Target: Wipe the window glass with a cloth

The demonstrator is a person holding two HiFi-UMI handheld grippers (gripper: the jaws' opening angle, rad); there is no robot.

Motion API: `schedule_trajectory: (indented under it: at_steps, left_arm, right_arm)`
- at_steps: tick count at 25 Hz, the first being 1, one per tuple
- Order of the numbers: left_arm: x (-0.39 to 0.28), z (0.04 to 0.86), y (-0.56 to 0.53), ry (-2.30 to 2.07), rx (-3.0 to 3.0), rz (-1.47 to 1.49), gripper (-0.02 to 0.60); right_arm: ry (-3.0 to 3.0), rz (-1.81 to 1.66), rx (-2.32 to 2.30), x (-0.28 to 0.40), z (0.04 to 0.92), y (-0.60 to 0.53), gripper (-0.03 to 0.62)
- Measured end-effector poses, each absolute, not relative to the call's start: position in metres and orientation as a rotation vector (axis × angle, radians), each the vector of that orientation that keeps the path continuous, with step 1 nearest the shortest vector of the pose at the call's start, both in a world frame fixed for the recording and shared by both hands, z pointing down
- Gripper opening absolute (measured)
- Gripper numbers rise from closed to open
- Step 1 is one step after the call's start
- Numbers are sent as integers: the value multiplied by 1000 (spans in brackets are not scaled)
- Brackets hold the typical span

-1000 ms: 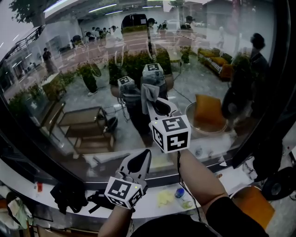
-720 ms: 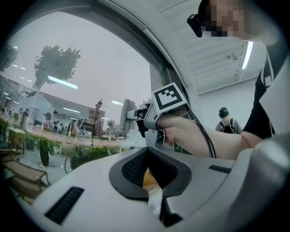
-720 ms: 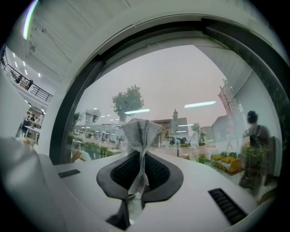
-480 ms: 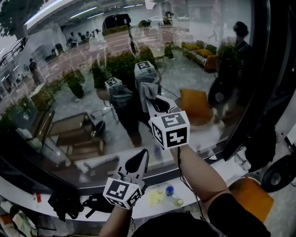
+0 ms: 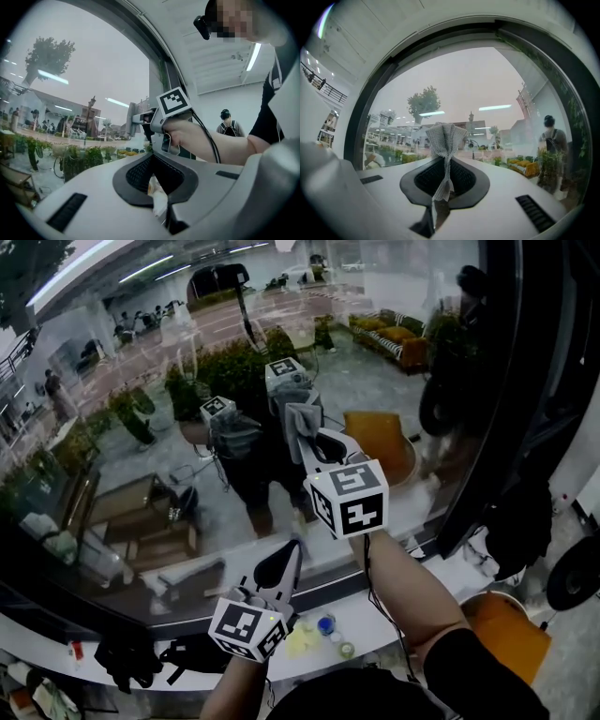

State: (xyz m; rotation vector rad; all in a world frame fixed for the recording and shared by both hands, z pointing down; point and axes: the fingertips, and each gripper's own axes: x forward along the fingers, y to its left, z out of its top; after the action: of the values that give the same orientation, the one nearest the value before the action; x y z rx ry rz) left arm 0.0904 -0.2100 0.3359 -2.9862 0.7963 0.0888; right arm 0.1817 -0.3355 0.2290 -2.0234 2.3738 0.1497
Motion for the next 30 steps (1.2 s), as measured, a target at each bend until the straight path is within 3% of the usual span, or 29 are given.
schedule_trajectory:
  at_steps: [11, 30]
  left_arm:
    - [193, 347, -203, 676, -3038, 69, 8]
    - [302, 356, -188, 541, -3093, 50, 8]
  right_arm:
    - [2276, 124, -2124, 302, 241, -319, 44]
    - [2078, 70, -2337, 480, 260, -288, 44]
